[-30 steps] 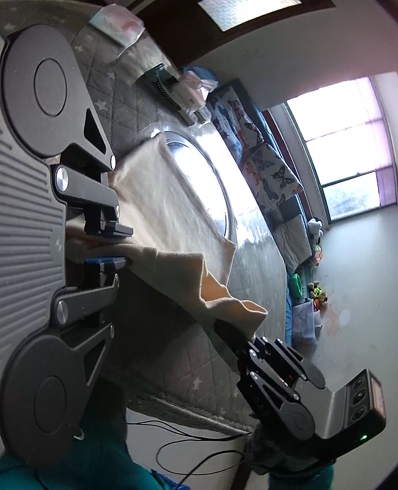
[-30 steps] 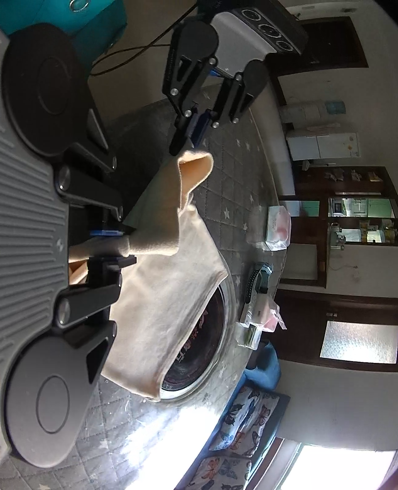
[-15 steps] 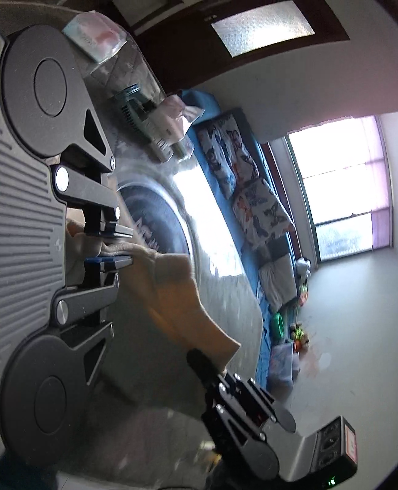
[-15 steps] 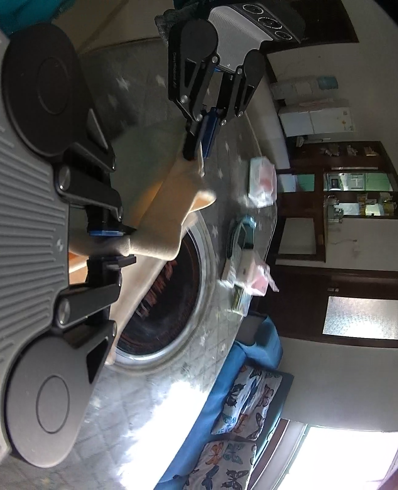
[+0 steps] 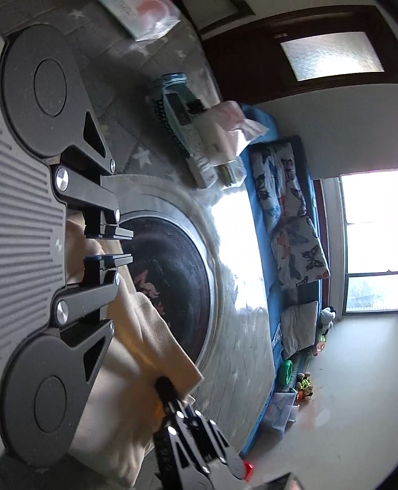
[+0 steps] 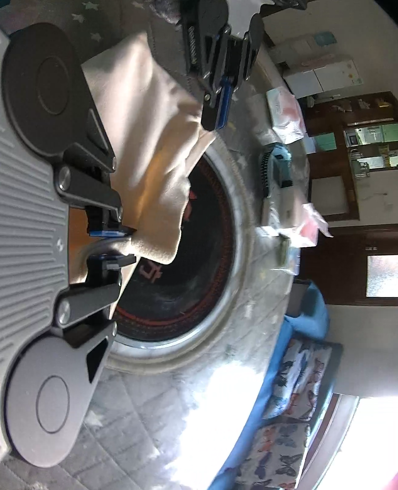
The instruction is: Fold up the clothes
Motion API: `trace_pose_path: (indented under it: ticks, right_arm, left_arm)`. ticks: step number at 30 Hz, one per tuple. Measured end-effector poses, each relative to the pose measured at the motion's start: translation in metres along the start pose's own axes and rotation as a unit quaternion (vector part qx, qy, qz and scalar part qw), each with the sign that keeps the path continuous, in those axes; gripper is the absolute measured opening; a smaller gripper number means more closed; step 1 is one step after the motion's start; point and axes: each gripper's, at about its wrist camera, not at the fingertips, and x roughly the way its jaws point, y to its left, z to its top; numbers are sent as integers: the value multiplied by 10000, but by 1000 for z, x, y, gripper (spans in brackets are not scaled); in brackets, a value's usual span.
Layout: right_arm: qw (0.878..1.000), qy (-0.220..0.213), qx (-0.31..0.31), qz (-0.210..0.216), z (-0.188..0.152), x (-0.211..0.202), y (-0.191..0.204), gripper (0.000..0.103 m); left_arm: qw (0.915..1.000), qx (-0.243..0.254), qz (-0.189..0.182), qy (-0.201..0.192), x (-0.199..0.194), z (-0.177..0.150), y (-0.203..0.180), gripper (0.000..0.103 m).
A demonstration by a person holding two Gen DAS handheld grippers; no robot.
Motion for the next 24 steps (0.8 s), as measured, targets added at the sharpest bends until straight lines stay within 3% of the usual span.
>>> trace_pose_path:
  ticks: [3,5,7,11,13,15,17,24]
  right_arm:
    - [10000,50,31,30,-3,2,-2,12]
    - [9999,42,106,83,-3,2,-5,18]
    - [9998,1,171,135,-2,-2,-8,19]
    - [9993,-12,294,240,-1,-4,-13,22]
    - [9989,-6,394,247,0,-1,-15,23]
    - [9983,-10,496,290,-1,1,-17,23]
    - [9983,-8,522,248,-1,2,-17,13]
    - [9981,-503,342,36,12,-12,-9,9]
  left_arm:
    - [10000,13,-66,35,-3,-3,0,15]
    - [9999,40,-112,60,-4,-5,-1,35]
    - [9998,81,-169,12,-5,-7,-1,40]
    - [9996,132,-212,150,2,-9,-3,40]
    - [9994,108,-203,257,10,-10,-3,37]
    - [9991,63,-235,341,16,-11,-2,17]
    - [9992,181,-148,312,16,-12,-5,8]
    - [9980,424,305,-359,-5,5,-11,6]
